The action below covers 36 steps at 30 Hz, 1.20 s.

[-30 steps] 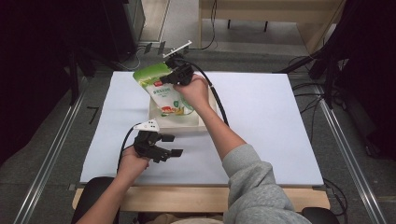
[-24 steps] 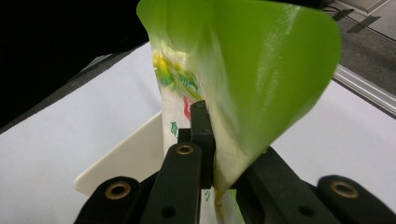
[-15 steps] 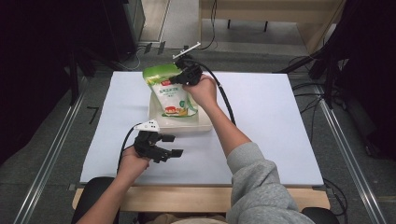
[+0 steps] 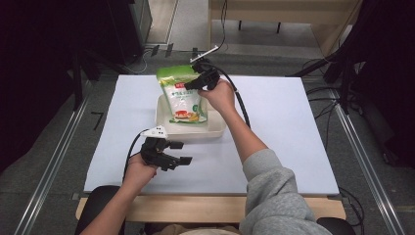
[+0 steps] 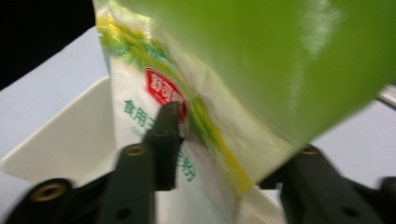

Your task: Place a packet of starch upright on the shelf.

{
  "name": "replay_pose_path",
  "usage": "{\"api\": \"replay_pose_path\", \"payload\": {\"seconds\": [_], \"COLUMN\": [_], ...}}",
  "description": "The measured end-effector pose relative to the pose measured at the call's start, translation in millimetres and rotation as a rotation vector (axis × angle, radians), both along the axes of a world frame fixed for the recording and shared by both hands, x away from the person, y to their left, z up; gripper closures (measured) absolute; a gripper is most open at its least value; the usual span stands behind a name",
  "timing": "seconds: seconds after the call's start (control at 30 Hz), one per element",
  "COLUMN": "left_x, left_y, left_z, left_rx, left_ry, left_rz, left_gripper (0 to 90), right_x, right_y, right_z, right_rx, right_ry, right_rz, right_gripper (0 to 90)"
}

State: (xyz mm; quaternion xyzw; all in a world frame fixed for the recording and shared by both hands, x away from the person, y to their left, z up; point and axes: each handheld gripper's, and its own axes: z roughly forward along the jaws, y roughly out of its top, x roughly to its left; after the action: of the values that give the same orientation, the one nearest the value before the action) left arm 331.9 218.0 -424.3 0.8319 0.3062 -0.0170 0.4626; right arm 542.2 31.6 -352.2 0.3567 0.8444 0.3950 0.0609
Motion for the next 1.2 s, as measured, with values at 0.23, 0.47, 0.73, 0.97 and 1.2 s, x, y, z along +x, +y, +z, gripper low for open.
{"api": "replay_pose_path", "payload": {"seconds": [0.23, 0.47, 0.73, 0.97, 1.2], "left_x": [0.0, 0.3, 0.3, 0.4, -0.1], "left_y": [-0.6, -0.7, -0.6, -0.9, -1.2], "left_z": [-0.1, -0.3, -0.4, -0.7, -0.6], "left_rx": [0.005, 0.007, 0.012, 0.01, 0.004], "left_ry": [0.002, 0.003, 0.001, 0.002, 0.005], "left_rz": [-0.001, 0.001, 0.003, 0.005, 0.001], "left_gripper": [23.5, 23.5, 23.5, 23.5, 23.5], "right_x": [-0.7, -7.9, -23.3, -43.5, -65.9], "right_y": [-17.5, -41.7, -62.3, -79.7, -99.8], "right_z": [5.3, 13.2, 17.8, 15.1, 3.1], "right_rx": [0.019, 0.056, 0.062, 0.077, 0.091], "right_ry": [0.01, 0.004, -0.004, 0.001, -0.016], "right_rz": [-0.019, -0.03, -0.011, 0.016, 0.036], "right_gripper": [47.8, 47.5, 47.1, 47.4, 46.8]}}
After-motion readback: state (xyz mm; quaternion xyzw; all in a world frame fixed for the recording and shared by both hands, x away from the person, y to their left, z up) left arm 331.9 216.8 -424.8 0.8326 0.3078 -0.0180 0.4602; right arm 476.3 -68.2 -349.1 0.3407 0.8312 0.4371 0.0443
